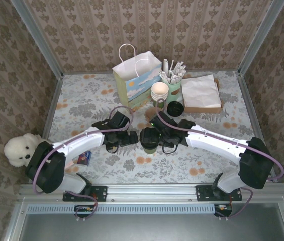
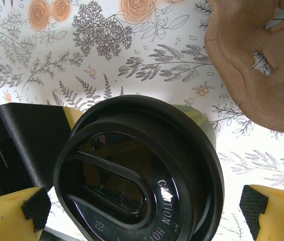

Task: Pack the takeout coffee

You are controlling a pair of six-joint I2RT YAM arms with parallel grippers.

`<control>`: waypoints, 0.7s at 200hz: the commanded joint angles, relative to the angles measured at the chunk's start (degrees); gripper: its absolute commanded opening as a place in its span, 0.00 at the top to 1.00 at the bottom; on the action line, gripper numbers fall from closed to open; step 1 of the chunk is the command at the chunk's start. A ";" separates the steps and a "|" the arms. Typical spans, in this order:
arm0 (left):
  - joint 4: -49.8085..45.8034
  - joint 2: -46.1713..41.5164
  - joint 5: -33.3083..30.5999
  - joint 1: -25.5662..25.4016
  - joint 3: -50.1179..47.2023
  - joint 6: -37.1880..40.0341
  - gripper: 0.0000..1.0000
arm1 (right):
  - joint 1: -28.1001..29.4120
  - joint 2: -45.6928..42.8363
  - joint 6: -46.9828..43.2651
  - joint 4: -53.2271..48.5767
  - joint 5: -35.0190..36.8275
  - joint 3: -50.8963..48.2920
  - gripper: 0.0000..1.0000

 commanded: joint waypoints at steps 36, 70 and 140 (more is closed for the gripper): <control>0.90 1.45 0.98 0.26 -0.44 -0.63 0.00 | 1.17 3.44 -1.14 -5.77 3.51 4.48 0.00; 0.90 1.45 0.96 0.28 -0.45 -0.49 0.00 | 1.54 4.47 -0.60 -6.90 5.00 5.14 0.00; 1.12 1.62 1.37 0.27 -0.62 -0.31 0.00 | 2.30 7.67 -0.64 -9.33 6.91 5.58 0.05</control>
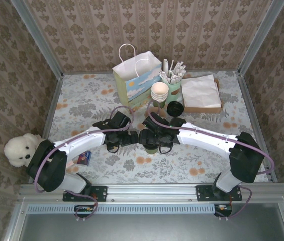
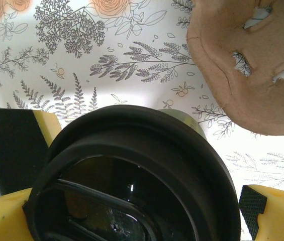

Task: Pack the takeout coffee

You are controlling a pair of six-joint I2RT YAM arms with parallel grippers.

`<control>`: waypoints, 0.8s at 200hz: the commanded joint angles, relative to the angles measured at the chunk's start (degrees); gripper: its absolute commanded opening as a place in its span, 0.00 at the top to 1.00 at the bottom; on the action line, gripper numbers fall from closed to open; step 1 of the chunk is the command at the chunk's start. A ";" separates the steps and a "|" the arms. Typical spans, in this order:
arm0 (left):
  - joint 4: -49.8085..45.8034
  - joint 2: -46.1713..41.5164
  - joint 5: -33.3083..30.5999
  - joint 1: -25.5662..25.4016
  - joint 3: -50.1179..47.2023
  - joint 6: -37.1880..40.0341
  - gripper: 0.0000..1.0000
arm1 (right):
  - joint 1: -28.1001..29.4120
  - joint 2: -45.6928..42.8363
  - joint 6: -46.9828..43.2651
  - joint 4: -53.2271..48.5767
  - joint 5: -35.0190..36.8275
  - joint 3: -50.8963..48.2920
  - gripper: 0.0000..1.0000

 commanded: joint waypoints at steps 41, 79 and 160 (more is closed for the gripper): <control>0.51 1.03 1.19 0.28 -0.64 -0.27 0.00 | 0.69 2.40 -0.05 -2.01 1.86 -1.76 0.10; 0.65 1.49 1.92 0.21 -0.20 0.12 0.00 | 0.69 2.65 0.10 -1.02 0.31 -3.62 0.09; 0.73 0.32 1.91 -0.05 0.35 0.13 0.00 | 0.72 -3.44 -1.62 -0.20 1.35 -6.24 0.27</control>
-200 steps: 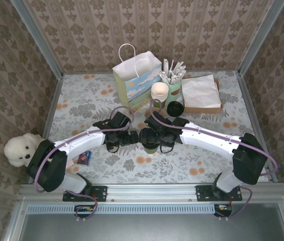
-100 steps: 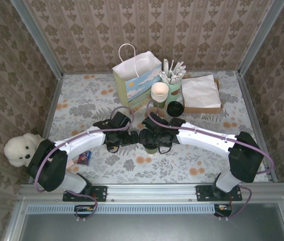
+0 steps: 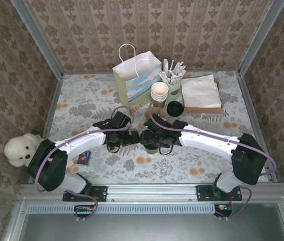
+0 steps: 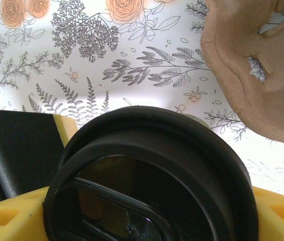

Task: Pack the takeout coffee

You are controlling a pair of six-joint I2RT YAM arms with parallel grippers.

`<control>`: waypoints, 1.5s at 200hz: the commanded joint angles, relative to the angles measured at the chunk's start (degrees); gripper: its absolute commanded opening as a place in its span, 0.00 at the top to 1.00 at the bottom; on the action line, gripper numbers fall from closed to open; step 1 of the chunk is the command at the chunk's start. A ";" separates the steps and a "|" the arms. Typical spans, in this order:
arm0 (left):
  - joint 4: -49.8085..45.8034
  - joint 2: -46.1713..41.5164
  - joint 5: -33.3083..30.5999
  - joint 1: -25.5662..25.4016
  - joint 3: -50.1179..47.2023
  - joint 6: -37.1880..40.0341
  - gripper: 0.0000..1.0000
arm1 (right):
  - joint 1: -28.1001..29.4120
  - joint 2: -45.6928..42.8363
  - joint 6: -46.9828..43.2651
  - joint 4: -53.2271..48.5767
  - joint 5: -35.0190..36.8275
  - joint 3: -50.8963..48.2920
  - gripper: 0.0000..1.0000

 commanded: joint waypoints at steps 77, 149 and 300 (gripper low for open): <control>3.59 -5.44 -2.57 0.09 -2.57 -0.42 0.00 | -1.04 -10.23 -3.43 -8.80 0.46 -8.65 0.29; 9.37 -13.99 -5.77 1.64 -5.15 1.74 0.00 | -18.92 -22.90 -12.12 -13.08 -4.91 -16.09 0.29; 23.85 -20.22 -3.35 6.15 -7.51 4.58 0.00 | -67.39 -12.86 -32.94 -10.28 -12.87 -4.04 0.29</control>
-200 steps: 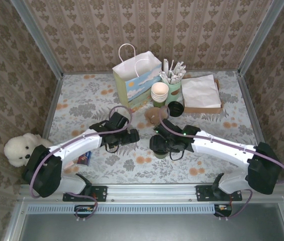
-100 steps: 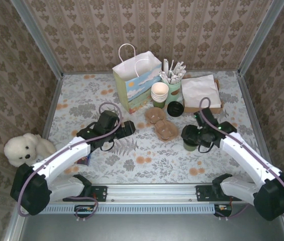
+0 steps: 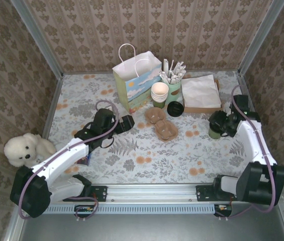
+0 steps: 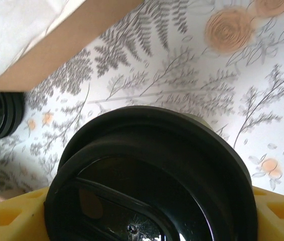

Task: Pack the takeout coffee

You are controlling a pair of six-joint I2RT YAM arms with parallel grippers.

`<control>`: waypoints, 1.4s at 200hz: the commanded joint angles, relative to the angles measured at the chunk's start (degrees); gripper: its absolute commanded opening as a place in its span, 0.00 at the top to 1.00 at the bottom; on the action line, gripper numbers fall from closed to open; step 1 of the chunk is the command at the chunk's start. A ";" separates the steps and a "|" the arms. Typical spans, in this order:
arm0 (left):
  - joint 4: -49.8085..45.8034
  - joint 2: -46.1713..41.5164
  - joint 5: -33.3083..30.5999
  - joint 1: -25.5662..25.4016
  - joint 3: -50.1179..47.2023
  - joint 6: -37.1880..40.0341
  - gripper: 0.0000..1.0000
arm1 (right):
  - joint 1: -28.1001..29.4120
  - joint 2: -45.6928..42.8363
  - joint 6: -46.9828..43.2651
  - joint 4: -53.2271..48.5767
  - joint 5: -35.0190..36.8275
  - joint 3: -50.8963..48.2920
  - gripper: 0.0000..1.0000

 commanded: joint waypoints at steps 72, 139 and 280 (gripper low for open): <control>9.14 -2.77 -2.35 2.55 -1.12 0.48 0.00 | -8.31 14.95 -5.08 1.73 -4.74 12.98 0.29; 7.92 -2.46 -2.43 2.75 0.01 1.11 0.00 | -9.78 22.00 -4.51 3.74 -3.26 18.19 0.28; 7.54 -2.81 -2.61 3.01 -0.64 0.55 0.00 | -10.37 25.26 -3.54 4.91 -3.52 18.85 0.21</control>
